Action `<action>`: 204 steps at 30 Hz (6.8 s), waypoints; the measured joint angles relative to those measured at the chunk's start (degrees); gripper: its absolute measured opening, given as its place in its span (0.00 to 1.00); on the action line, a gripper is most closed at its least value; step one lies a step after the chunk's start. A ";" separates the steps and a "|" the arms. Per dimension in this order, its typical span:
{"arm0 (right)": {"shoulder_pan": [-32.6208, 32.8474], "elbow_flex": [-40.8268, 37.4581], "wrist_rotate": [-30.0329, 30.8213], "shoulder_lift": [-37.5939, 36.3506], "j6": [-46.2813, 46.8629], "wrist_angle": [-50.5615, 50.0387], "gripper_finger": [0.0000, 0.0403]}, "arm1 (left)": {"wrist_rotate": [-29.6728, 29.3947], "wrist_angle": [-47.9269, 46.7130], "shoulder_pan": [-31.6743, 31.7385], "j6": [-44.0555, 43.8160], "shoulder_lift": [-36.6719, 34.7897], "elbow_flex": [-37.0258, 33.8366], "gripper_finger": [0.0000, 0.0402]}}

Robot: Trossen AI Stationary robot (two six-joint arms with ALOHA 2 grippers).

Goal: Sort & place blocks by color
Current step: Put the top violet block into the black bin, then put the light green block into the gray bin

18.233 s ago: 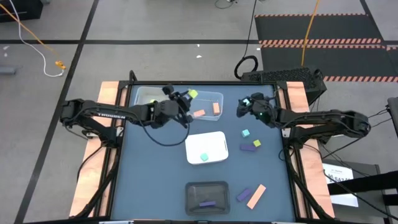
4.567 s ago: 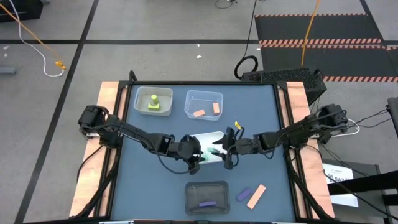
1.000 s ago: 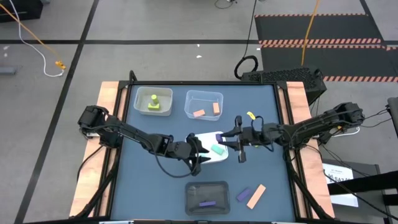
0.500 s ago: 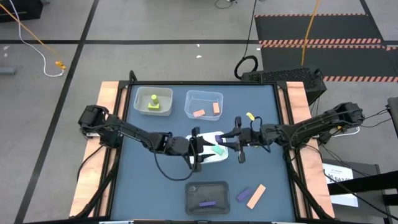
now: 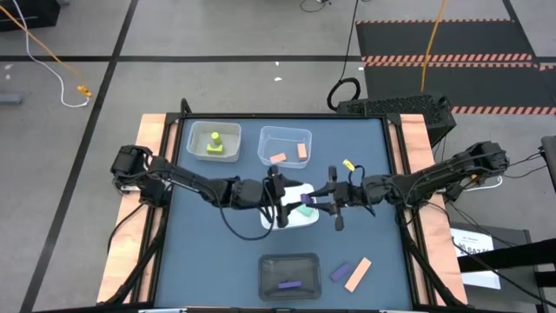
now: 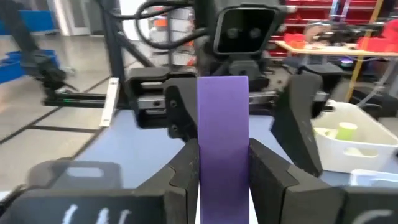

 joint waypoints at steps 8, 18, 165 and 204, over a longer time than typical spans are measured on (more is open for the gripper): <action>0.01 0.03 -0.08 0.04 -0.85 -1.92 0.21 | 4.38 0.74 -0.52 1.18 0.02 -0.07 0.66; -0.12 -0.17 0.57 0.34 1.84 -9.75 0.21 | 4.90 1.42 -2.46 1.14 -0.13 0.11 0.65; 0.96 -0.19 21.19 -6.00 38.32 -52.15 0.29 | 24.11 -3.17 -8.46 -24.51 7.23 0.12 0.60; -7.33 -0.06 24.26 -5.81 -47.19 -4.50 0.29 | -8.05 26.88 4.35 13.22 7.15 2.87 0.60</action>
